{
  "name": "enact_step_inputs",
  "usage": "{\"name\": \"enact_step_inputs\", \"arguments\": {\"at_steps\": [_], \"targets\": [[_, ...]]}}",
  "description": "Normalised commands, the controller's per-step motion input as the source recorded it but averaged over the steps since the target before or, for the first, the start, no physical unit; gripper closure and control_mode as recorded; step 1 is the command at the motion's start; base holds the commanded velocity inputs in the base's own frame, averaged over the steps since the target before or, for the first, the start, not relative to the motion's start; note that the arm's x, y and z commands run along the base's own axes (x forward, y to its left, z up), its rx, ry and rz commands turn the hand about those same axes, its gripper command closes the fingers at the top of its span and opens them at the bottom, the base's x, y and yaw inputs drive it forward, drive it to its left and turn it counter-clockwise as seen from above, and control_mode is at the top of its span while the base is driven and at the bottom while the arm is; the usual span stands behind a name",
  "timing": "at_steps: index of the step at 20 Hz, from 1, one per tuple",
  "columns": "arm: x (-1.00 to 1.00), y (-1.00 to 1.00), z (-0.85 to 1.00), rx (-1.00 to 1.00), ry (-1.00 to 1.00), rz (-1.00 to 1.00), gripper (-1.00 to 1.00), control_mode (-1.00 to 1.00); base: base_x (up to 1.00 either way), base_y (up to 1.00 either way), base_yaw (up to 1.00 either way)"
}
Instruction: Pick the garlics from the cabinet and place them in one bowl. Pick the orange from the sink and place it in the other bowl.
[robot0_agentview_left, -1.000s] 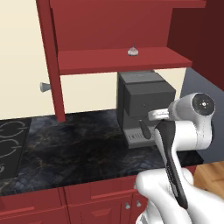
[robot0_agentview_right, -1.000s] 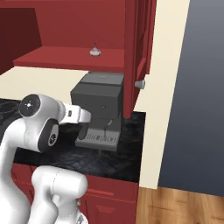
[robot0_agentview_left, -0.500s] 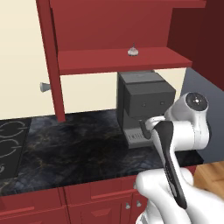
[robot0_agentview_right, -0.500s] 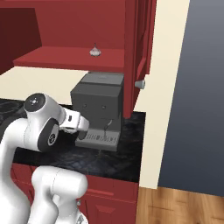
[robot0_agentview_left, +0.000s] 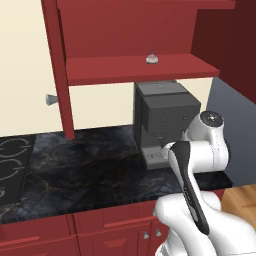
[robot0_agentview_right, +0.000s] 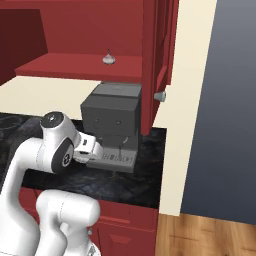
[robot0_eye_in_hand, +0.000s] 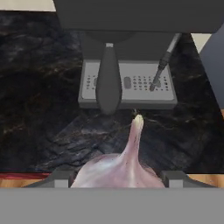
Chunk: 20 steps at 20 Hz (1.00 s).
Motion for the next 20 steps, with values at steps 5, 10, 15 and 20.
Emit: {"name": "enact_step_inputs", "arguments": {"at_steps": [5,10,15,20], "targets": [[-0.02,0.01,-0.44,0.00,0.00,0.02,1.00,-1.00,0.00,0.00,0.00],[-0.01,0.00,-0.07,0.00,0.00,0.00,1.00,1.00,-0.27,0.00,0.01],[0.00,0.00,0.00,0.00,0.00,0.00,1.00,1.00,-0.74,0.01,0.02],[0.00,0.00,0.00,0.00,0.00,0.00,1.00,1.00,-0.78,0.02,-0.17]]}}
